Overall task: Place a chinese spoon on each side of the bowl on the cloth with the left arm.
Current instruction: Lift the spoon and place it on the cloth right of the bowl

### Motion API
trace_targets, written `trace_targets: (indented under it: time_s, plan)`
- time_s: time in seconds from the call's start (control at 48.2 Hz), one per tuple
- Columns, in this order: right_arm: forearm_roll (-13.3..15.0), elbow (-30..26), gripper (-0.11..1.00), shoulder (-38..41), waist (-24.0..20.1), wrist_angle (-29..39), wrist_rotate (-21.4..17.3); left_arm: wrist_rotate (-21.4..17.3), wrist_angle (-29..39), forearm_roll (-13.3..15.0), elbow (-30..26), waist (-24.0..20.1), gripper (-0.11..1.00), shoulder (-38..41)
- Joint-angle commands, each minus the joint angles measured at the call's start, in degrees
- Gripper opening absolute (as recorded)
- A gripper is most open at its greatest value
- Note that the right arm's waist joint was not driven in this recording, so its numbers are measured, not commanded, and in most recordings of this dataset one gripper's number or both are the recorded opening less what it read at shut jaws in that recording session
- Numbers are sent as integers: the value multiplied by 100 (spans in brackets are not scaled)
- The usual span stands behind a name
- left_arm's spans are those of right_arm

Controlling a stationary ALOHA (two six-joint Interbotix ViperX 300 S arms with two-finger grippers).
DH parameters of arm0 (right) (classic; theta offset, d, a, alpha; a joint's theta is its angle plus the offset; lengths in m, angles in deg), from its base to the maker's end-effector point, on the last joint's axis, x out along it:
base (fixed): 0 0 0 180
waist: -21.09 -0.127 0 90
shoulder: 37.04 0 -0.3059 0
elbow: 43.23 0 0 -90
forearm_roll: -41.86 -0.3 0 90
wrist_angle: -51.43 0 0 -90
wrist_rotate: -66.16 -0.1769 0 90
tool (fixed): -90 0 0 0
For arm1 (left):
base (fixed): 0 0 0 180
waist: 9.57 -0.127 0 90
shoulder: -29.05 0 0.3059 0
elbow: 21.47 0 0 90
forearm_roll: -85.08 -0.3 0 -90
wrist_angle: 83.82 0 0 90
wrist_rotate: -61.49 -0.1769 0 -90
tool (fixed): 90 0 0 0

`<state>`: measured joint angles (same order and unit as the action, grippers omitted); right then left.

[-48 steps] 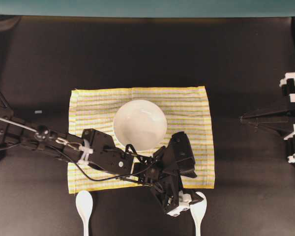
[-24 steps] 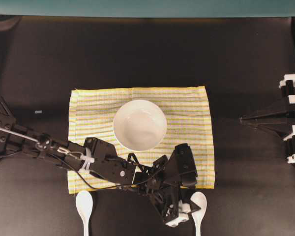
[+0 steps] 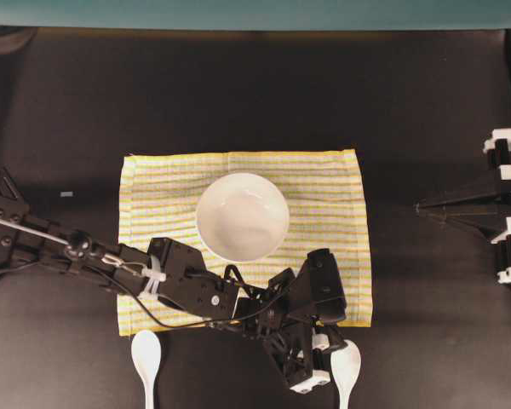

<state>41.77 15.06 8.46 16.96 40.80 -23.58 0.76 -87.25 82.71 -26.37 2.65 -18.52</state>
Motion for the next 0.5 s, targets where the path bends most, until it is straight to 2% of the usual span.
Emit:
trace_targets:
  time_s: [0.0,0.249,0.477]
  plan:
    - [-9,-35,0,18,0,-26,44,-44,255,-18,-202,-35,5,-325]
    - [-9,-9,0,26,0,-26,26,-404,2118,-18,-501,-422,5,-1239]
    - [-9,44,0,26,0,-44,35,-756,2496,-18,-334,-1406,5,-1626]
